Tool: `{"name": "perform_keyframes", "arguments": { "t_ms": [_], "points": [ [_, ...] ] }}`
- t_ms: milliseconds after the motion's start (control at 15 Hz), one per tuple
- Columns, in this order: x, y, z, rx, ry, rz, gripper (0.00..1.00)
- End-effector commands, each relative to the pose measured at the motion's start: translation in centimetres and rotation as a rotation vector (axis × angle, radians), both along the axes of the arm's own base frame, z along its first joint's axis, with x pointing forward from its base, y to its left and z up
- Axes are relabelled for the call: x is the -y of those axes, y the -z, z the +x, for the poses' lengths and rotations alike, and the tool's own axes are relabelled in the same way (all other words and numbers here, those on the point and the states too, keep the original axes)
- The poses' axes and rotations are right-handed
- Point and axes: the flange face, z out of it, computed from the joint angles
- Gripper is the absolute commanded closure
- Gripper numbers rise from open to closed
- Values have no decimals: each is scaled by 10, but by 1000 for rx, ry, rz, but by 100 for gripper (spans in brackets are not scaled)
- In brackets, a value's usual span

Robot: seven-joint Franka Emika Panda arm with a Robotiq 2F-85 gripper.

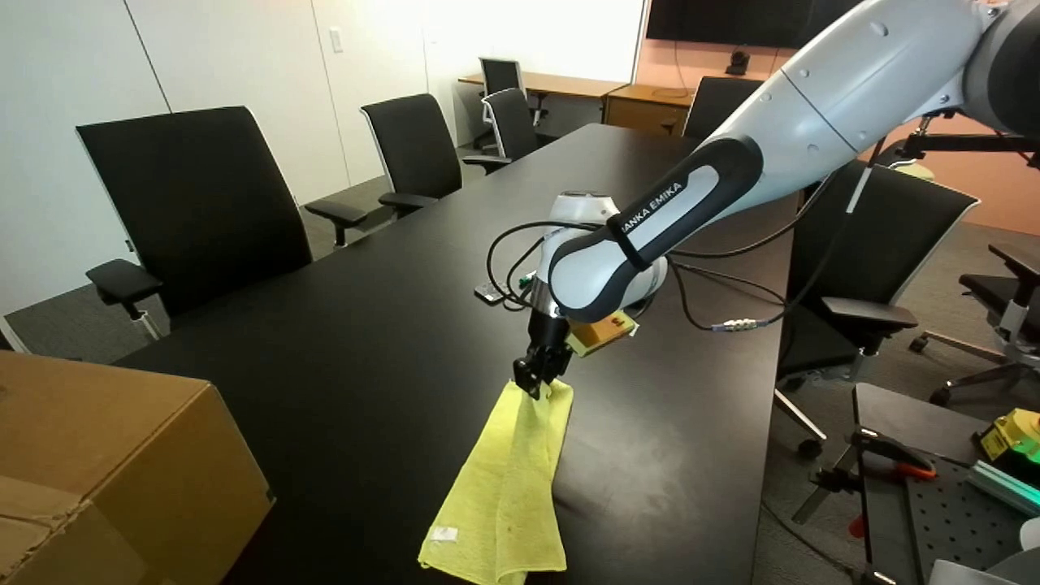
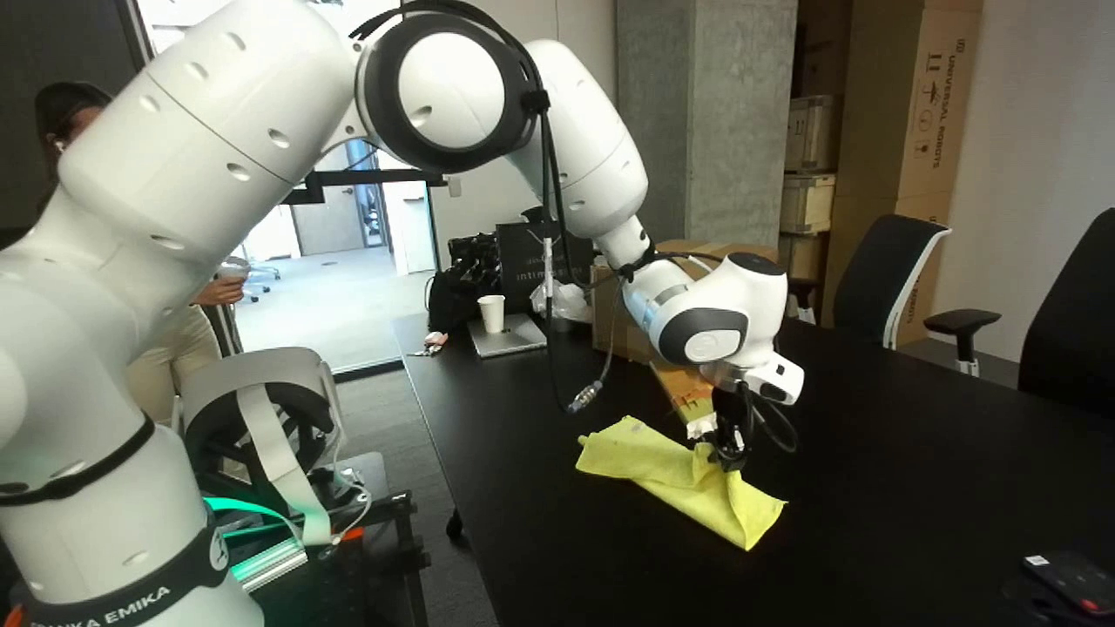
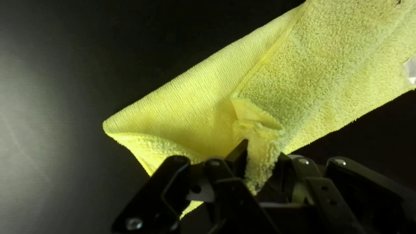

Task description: Fold the yellow towel in half from bottom to top

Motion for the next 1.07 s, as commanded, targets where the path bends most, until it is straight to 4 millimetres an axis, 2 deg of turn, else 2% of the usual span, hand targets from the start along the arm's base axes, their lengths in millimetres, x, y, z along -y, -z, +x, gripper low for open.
{"name": "perform_keyframes", "arguments": {
  "t_ms": [0, 333, 600, 667, 1000],
  "points": [
    [-5, 1, 19, -9, 9, -54, 73],
    [-20, -3, 21, 18, -10, -77, 34],
    [-42, -7, 1, -40, -58, -69, 4],
    [-50, -7, -7, -64, -78, -62, 1],
    [-94, -3, -64, -207, -218, -50, 0]
  ]
}}
